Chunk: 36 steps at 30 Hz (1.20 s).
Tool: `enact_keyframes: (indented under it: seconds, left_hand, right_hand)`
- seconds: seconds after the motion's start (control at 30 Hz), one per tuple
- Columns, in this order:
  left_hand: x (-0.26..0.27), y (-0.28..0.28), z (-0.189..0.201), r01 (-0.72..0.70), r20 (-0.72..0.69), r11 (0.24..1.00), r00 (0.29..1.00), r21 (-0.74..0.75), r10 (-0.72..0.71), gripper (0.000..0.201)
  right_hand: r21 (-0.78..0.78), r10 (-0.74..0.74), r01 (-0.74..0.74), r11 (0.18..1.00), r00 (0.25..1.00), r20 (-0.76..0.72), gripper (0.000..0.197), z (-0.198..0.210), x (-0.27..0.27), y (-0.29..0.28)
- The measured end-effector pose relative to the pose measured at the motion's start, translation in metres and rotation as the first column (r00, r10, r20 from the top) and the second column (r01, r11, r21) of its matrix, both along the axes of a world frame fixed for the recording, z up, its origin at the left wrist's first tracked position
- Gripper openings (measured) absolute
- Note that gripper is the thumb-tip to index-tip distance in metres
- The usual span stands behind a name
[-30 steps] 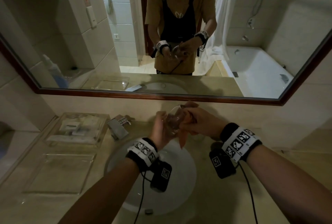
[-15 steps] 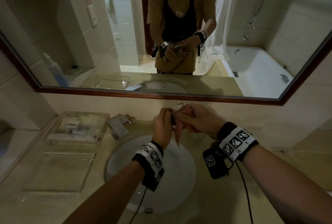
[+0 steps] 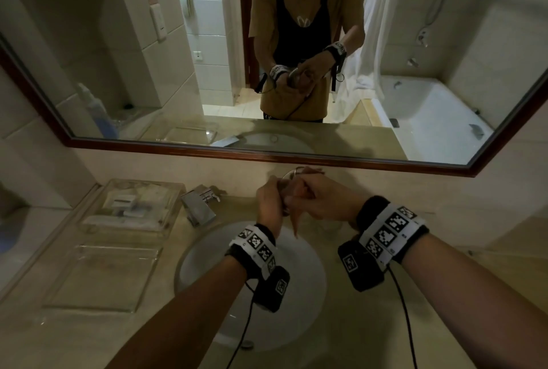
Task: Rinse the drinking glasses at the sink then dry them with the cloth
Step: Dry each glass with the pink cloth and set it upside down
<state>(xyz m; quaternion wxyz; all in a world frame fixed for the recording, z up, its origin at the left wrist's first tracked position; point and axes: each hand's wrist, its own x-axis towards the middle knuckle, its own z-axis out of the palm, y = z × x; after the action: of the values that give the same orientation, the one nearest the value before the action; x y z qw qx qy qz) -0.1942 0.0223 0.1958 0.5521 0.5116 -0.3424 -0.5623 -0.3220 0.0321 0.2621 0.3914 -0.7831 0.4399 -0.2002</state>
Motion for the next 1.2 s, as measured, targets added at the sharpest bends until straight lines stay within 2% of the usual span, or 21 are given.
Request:
enact_keyframes:
  seconds: [0.07,0.13,0.2,0.23,0.3,0.33,0.43,0.53,0.6,0.67,0.77,0.8,0.87,0.93,0.97,1.0,1.03,1.1,1.13,1.2]
  left_hand:
    - [-0.001,0.004,-0.008,0.021,0.006,0.994,1.000,-0.110,-0.020,0.047]
    - [0.003,0.003,-0.009,0.077,0.022,0.988,0.997,-0.134,-0.075,0.048]
    - [0.009,-0.001,-0.002,0.170,-0.047,0.984,0.984,-0.061,-0.173,0.046]
    - [0.012,-0.002,0.005,0.244,-0.146,0.970,0.960,0.009,-0.240,0.046]
    - [0.019,-0.002,0.015,0.385,-0.346,0.912,0.882,0.142,-0.319,0.048]
    - [0.021,-0.002,0.017,0.417,-0.363,0.887,0.872,0.199,-0.328,0.047]
    - [0.020,0.001,0.023,0.387,-0.258,0.876,0.912,0.289,-0.318,0.044]
    - [0.012,-0.001,0.022,0.178,-0.142,0.956,0.979,0.233,-0.148,0.035]
    - [0.007,-0.007,0.020,0.035,-0.065,0.990,0.998,0.139,-0.026,0.033]
    - [0.002,-0.006,0.014,-0.048,0.024,0.999,0.999,0.000,0.048,0.036]
    - [0.001,0.005,0.008,-0.012,0.186,0.939,0.979,-0.344,0.081,0.039]
    - [0.003,0.003,0.006,0.014,0.223,0.923,0.972,-0.385,0.079,0.039]
    - [0.008,-0.005,0.009,0.064,0.216,0.951,0.976,-0.303,0.003,0.035]
    - [0.014,-0.012,0.020,0.184,0.054,0.982,0.982,-0.033,-0.182,0.030]
    - [0.016,-0.011,0.026,0.272,-0.071,0.958,0.961,0.088,-0.266,0.031]
    - [0.016,-0.010,0.031,0.314,-0.147,0.936,0.945,0.158,-0.292,0.033]
    - [0.015,-0.012,0.034,0.304,-0.146,0.931,0.949,0.200,-0.278,0.034]
    - [0.009,-0.014,0.034,0.164,0.027,0.978,0.985,0.130,-0.169,0.035]
    - [0.007,-0.017,0.030,0.084,0.119,0.996,0.989,0.031,-0.088,0.033]
    - [0.002,-0.016,0.022,0.007,0.231,0.986,0.972,-0.164,0.031,0.033]
  right_hand:
    - [0.035,-0.059,0.058,0.998,0.998,0.031,0.023,0.006,-0.001,-0.005]
    - [0.029,-0.056,0.056,0.998,0.998,0.008,0.022,0.011,-0.005,-0.006]
    - [0.006,-0.016,0.016,1.000,0.999,-0.044,0.015,0.011,-0.009,-0.006]
    - [-0.011,0.012,-0.013,1.000,0.997,-0.072,0.011,0.011,-0.009,-0.006]
    - [-0.064,0.053,-0.060,0.996,0.992,-0.114,0.014,0.008,-0.008,-0.005]
    - [-0.078,0.050,-0.060,0.995,0.990,-0.133,0.017,0.004,-0.008,-0.006]
    - [-0.095,0.019,-0.034,0.995,0.987,-0.158,0.021,0.001,-0.006,-0.007]
    - [-0.113,0.008,-0.020,0.993,0.994,-0.108,0.013,0.005,0.000,-0.004]
    - [-0.026,-0.030,0.029,0.999,0.999,-0.021,0.012,0.013,0.005,-0.002]
    - [0.089,-0.082,0.074,0.993,0.994,0.079,0.013,0.021,0.005,-0.001]
    - [0.142,-0.120,0.095,0.985,0.976,0.180,0.024,0.031,0.003,-0.001]
    - [0.146,-0.118,0.090,0.985,0.974,0.195,0.024,0.033,0.002,0.000]
    - [0.134,-0.101,0.078,0.988,0.980,0.174,0.024,0.035,-0.003,0.000]
    - [0.109,-0.074,0.060,0.992,0.989,0.129,0.024,0.034,-0.007,0.000]
    - [0.102,-0.066,0.054,0.993,0.992,0.112,0.024,0.033,-0.008,0.000]
    - [0.097,-0.063,0.053,0.994,0.993,0.101,0.024,0.032,-0.008,0.000]
    - [0.091,-0.065,0.056,0.994,0.993,0.097,0.024,0.032,-0.008,0.001]
    - [0.077,-0.074,0.066,0.995,0.991,0.107,0.024,0.033,-0.005,0.002]
    - [0.078,-0.086,0.077,0.994,0.989,0.120,0.023,0.033,-0.004,0.002]
    - [0.102,-0.125,0.111,0.989,0.981,0.151,0.026,0.035,-0.001,0.003]
